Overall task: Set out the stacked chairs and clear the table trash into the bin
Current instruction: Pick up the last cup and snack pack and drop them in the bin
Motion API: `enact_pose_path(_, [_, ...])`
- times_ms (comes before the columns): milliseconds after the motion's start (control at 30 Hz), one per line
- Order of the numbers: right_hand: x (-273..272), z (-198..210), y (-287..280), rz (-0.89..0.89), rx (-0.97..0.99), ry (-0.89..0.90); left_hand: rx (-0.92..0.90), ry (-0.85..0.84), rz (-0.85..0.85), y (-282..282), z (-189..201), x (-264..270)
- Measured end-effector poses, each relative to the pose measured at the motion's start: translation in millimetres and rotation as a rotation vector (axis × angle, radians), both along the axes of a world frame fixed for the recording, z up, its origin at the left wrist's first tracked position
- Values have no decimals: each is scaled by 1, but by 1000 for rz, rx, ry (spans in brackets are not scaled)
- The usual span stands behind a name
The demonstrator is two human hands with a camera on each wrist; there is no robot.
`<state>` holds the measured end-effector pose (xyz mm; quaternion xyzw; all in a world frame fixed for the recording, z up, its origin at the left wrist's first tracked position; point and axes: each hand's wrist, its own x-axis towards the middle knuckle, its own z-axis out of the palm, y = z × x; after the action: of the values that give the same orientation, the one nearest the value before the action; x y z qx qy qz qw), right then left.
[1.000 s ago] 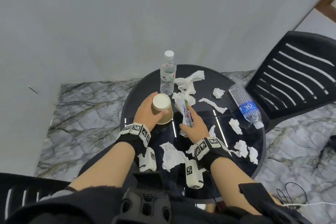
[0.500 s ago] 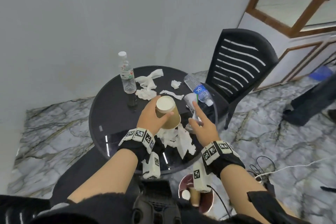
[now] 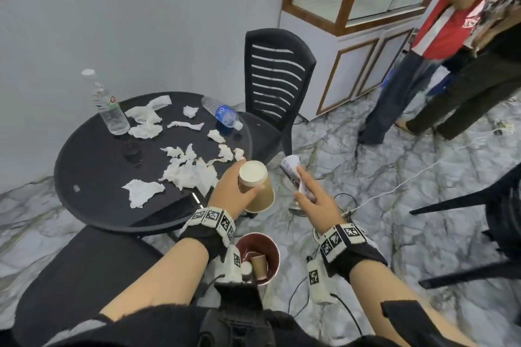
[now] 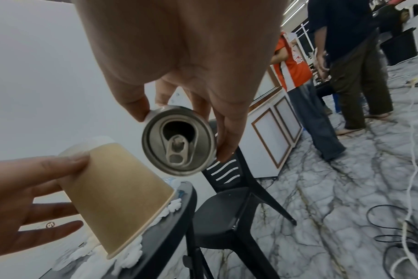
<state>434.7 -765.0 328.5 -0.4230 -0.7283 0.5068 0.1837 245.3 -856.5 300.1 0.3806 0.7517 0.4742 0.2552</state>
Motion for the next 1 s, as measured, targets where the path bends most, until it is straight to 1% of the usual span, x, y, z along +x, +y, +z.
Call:
enact_pose_path(167, [46,-33,-13,-23,-42,-69,-87,6,-56,-15,-17,33])
enact_pose_path(300, [62,-65,-27,-34,-124,-89,-189,25,-123,-27,-42,41])
enact_pose_path(400, [65,-93,-36,-25,-202,-97,-273,17,-152,-34,-72,38])
enact_pose_path(567, [63,-146,-45,-57,-299,-182,-413,3,-167,-33,-126,30])
enact_pose_path(633, [57,-169,-45,-64,-331,-207,-449,27,-174,-29,-149,26])
enact_pose_path(800, [38,-248,-39,-57,-394,-269,-525,45,-214,-14,-228,14])
enact_pose_path(1000, [17,-381,-18,-52,-399,-341,-541,106,-256,8,-356,-8])
